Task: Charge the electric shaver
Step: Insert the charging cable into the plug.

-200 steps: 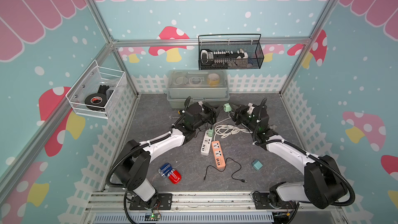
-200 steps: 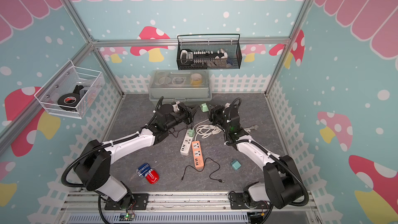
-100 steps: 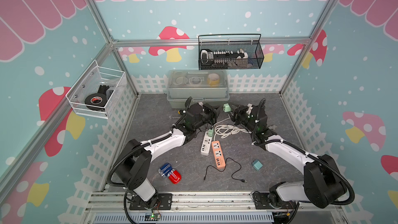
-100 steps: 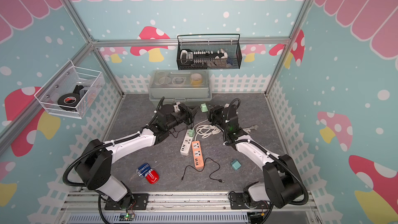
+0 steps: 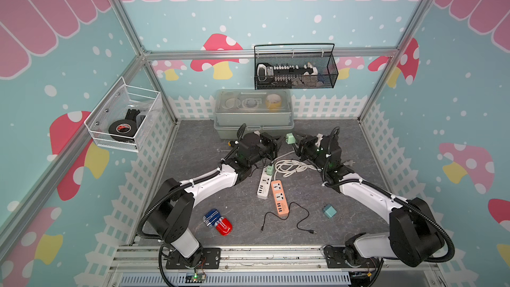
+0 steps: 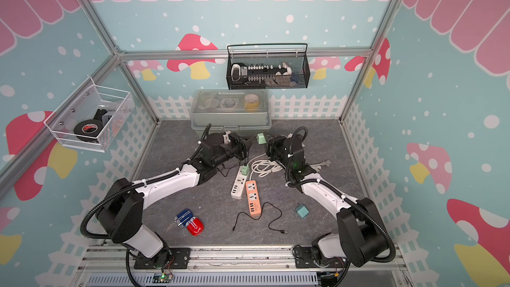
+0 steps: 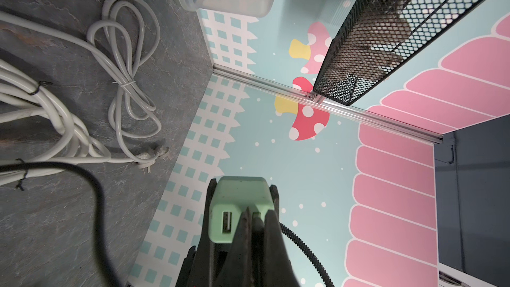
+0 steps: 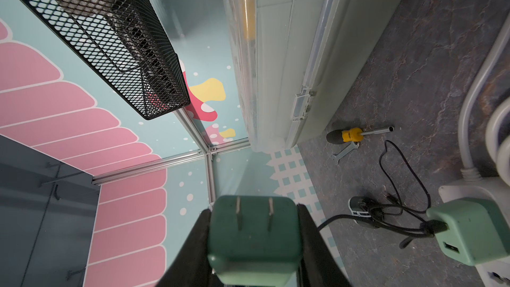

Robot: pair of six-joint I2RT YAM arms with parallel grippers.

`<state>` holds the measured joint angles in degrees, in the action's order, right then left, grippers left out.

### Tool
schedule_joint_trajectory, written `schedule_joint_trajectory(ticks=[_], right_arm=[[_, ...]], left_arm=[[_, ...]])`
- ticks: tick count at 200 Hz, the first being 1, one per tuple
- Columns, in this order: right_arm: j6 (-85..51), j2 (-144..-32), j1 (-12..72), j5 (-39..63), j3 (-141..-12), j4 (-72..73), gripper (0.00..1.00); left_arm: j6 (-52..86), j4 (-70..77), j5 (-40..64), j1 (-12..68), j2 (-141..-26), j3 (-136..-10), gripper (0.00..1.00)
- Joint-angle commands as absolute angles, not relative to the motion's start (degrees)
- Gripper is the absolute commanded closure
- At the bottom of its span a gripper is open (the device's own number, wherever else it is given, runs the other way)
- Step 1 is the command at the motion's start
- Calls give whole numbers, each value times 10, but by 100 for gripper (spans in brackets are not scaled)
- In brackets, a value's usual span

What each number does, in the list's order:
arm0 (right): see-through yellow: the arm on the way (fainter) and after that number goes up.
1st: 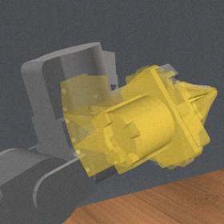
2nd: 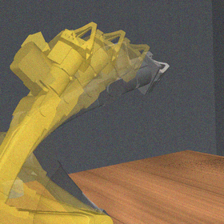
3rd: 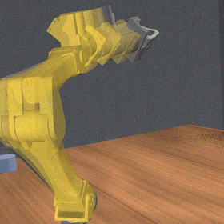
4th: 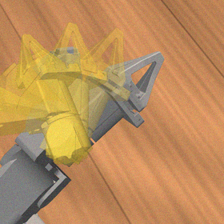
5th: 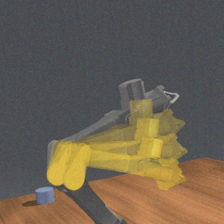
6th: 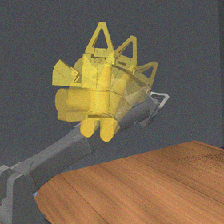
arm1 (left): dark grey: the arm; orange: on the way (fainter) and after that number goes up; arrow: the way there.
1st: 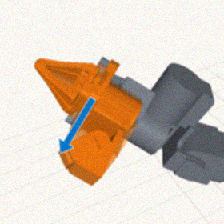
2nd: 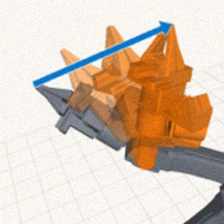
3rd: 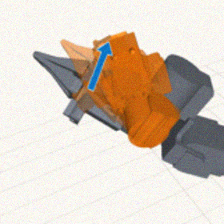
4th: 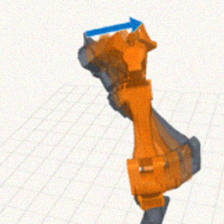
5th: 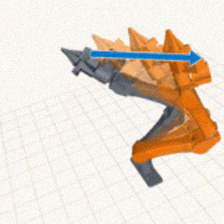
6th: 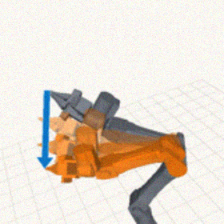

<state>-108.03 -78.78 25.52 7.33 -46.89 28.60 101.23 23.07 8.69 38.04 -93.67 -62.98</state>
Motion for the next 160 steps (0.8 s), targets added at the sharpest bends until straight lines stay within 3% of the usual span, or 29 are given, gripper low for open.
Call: schedule_joint_trajectory(ticks=[1, 47, 139, 160], right_arm=[[-1077, -788, 280, 99, -495, 314, 100], [-1066, -792, 308, 100, -517, 298, 100], [-1072, -801, 330, 95, -539, 266, 100], [-1074, -781, 323, 79, -542, 198, 100]], left_arm=[[995, 195, 85, 384, -945, -652, 100], [985, 132, 76, 383, -952, -675, 100], [995, 167, 92, 387, -981, -690, 100], [969, 145, 112, 375, -956, -679, 59]])
